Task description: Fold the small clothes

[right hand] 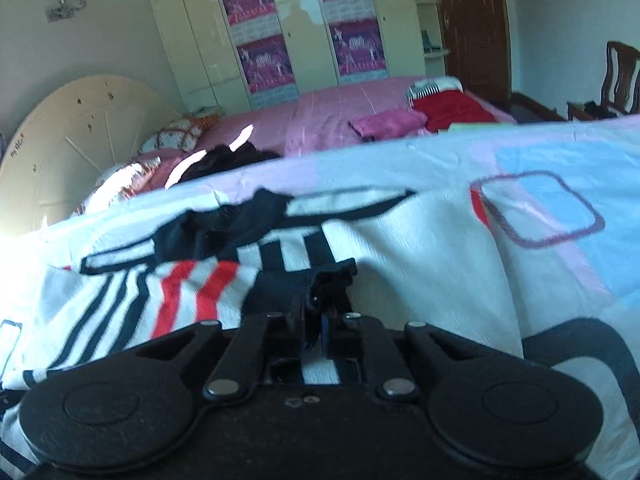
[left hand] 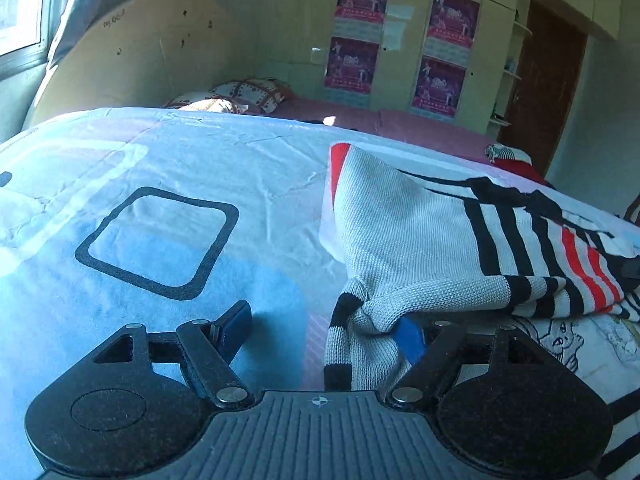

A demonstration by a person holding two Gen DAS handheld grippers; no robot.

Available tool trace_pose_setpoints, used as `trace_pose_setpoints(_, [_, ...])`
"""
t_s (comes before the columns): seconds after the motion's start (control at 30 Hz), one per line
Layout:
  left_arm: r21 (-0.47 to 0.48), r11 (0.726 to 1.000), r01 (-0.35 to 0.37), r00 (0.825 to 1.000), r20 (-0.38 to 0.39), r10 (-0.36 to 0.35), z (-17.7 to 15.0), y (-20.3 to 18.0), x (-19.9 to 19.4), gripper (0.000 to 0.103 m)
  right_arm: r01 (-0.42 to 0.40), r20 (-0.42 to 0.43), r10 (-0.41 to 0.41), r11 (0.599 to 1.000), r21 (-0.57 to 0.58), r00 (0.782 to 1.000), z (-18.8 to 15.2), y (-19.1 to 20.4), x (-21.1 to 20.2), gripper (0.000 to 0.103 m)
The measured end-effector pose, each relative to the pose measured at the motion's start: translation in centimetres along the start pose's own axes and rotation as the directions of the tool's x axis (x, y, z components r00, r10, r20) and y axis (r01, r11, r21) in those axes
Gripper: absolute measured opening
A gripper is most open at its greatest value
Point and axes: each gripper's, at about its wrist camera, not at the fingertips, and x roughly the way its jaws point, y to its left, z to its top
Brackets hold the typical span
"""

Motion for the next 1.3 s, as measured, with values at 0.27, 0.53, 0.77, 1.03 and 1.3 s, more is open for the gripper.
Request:
trace_pose_setpoints(0.27, [0.108, 0.994, -0.010, 0.998, 0.062, 0.003, 2.8, -0.7, -4.2, 0.076, 0.062, 0.143, -0.046, 0.992, -0.113, 0.989, -0.7, 0.5, -4.0, 0.024])
trace_pose_setpoints(0.53, [0.238, 0.971, 0.000, 1.000, -0.010, 0.003, 2.3, -7.6, 2.7, 0.076, 0.070, 0.052, -0.056, 0.939, -0.337, 0.997, -2.2, 4.9, -0.7, 0.023])
trace_pose_setpoints(0.77, [0.222, 0.975, 0.031, 0.995, 0.086, -0.051, 4.9, -7.5, 0.3, 0.074, 0.013, 0.091, 0.009, 0.971, -0.238, 0.996, -0.9, 3.4, -1.8, 0.026])
trace_pose_setpoints(1.03, [0.275, 0.958, 0.084, 0.995, 0.032, -0.096, 7.8, -8.6, 7.2, 0.075, -0.055, 0.080, 0.084, 0.949, -0.310, 0.993, 1.0, 6.9, 2.4, 0.025])
trace_pose_setpoints(1.3, [0.198, 0.979, 0.054, 0.998, 0.012, -0.058, 8.9, -5.1, 8.4, 0.082, -0.018, 0.113, 0.051, 0.960, -0.280, 0.992, 1.2, 5.8, 1.5, 0.029])
